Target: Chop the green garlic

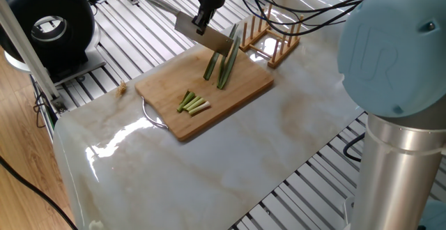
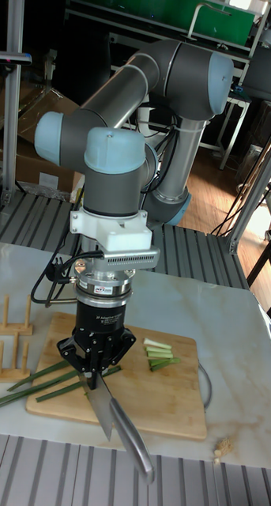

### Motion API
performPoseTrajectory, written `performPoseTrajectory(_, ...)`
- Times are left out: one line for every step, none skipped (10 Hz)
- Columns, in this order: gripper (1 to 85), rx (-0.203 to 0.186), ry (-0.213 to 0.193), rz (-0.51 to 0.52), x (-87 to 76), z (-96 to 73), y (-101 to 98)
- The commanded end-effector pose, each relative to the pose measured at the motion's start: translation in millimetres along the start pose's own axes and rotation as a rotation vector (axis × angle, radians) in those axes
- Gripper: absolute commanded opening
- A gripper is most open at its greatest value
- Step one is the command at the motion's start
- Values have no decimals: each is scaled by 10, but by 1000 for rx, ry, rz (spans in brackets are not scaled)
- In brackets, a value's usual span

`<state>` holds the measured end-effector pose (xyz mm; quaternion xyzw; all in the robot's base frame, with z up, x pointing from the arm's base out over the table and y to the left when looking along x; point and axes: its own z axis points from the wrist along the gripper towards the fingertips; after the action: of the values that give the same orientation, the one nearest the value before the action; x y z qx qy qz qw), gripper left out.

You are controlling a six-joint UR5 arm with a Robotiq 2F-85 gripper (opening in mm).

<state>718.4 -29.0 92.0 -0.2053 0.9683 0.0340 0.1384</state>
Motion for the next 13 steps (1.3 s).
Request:
performPoseTrajectory(13,-9,-11,14,-11,9,14)
performPoseTrajectory(13,-12,-19,18,-31,9,21)
performPoseTrajectory(13,-16,-33,16,-65,9,32)
performPoseTrajectory(13,-20,-36,12,-73,9,42)
performPoseTrajectory(13,-18,-39,9,-82,13,39)
performPoseTrajectory(13,-16,-41,6,-85,24,32)
performPoseTrajectory(13,-14,-45,4,-83,51,24)
performPoseTrajectory(13,-16,-50,6,-71,85,24)
performPoseTrajectory(13,-23,-43,10,-45,90,40)
performPoseTrajectory(13,-29,-38,16,-28,87,55)
performPoseTrajectory(13,-43,-40,23,-30,84,91)
performPoseTrajectory(13,-53,-41,29,-33,81,120)
performPoseTrajectory(13,-53,-41,29,-33,78,121)
